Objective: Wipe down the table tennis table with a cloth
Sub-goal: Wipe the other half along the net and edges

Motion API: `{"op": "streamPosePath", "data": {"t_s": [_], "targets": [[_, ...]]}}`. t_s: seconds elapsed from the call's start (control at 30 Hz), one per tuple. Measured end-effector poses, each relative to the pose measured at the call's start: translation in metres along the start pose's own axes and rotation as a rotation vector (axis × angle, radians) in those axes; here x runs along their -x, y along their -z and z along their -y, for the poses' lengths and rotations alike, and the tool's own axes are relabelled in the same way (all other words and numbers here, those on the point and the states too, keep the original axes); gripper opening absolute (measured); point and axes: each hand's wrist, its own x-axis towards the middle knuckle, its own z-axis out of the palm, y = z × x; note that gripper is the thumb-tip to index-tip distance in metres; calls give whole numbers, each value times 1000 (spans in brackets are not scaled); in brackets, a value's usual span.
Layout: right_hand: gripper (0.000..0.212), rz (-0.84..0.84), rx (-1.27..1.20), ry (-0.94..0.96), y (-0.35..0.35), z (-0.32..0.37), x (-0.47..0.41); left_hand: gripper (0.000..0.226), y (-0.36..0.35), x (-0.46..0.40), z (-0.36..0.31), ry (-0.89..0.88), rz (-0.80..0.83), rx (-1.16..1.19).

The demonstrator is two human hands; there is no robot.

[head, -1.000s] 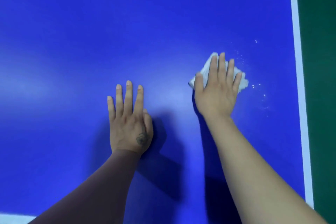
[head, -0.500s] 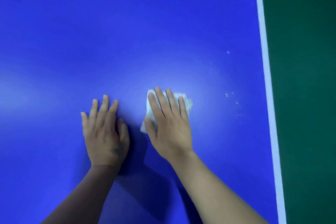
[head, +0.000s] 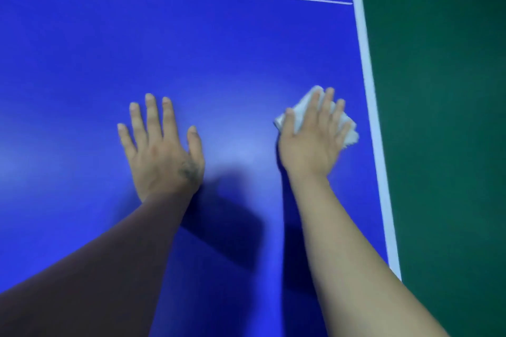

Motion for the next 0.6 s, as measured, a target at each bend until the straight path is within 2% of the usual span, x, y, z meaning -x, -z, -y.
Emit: {"op": "streamPosePath", "data": {"t_s": [0.1,0.2,0.37,0.47,0.6], "targets": [[76,4,-22,132,-3,46,-29,69,2,-2,-4,15,16,-18],[74,5,-28,333,-7,67,-7,67,4,-3,-5,30,25,-23],[71,94,-44,573,1,21,70,66,5,-4,-5,35,47,-50],[73,76,13,482,7,-19,72,66,6,-4,-6,43,51,-48],[73,49,26,282,13,-31,12,68,5,-5,-7,47,78,-61]]}}
